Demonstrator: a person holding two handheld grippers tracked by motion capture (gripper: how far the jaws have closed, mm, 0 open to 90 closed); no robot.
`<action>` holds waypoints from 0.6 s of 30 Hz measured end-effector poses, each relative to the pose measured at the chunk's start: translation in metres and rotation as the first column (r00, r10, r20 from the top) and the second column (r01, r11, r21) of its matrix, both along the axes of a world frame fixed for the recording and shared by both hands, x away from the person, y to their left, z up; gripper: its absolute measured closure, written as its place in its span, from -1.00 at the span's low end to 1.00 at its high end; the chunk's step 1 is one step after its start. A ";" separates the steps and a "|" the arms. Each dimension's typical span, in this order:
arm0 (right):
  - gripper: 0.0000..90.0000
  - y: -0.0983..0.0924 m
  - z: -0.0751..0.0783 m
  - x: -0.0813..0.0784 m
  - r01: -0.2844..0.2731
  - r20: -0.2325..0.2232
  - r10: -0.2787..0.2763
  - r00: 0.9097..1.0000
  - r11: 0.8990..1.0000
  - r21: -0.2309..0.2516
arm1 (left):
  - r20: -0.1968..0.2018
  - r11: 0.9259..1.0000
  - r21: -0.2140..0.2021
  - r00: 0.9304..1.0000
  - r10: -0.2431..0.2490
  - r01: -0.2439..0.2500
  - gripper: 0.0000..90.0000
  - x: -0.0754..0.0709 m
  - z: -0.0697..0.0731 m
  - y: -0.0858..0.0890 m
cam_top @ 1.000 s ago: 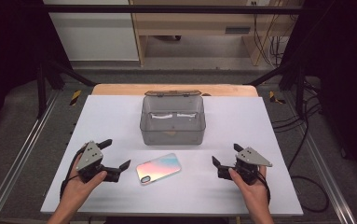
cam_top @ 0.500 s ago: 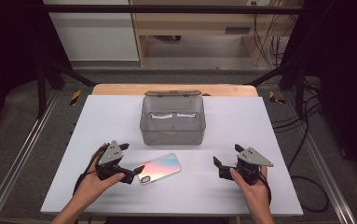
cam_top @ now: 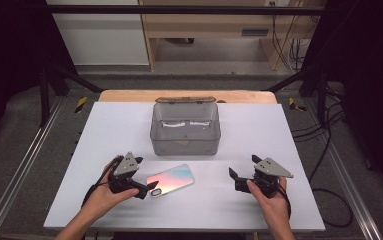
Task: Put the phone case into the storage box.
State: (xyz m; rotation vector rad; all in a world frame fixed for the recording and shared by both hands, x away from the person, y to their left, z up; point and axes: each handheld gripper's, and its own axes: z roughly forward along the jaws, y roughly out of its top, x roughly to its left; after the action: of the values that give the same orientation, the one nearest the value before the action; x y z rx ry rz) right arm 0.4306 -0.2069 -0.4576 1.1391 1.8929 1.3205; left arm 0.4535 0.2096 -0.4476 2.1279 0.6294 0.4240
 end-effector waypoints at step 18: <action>-0.85 0.001 -0.001 0.000 -0.010 -0.009 0.010 1.000 1.000 -0.004 | -0.103 0.992 0.077 0.991 -0.090 0.098 -0.90 0.003 -0.023 -0.019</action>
State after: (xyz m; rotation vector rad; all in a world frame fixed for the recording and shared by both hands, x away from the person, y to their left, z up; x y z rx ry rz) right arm 0.4307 -0.2061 -0.4584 1.1371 1.9090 1.3183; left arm 0.4564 0.1903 -0.4711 2.2580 0.5730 0.2979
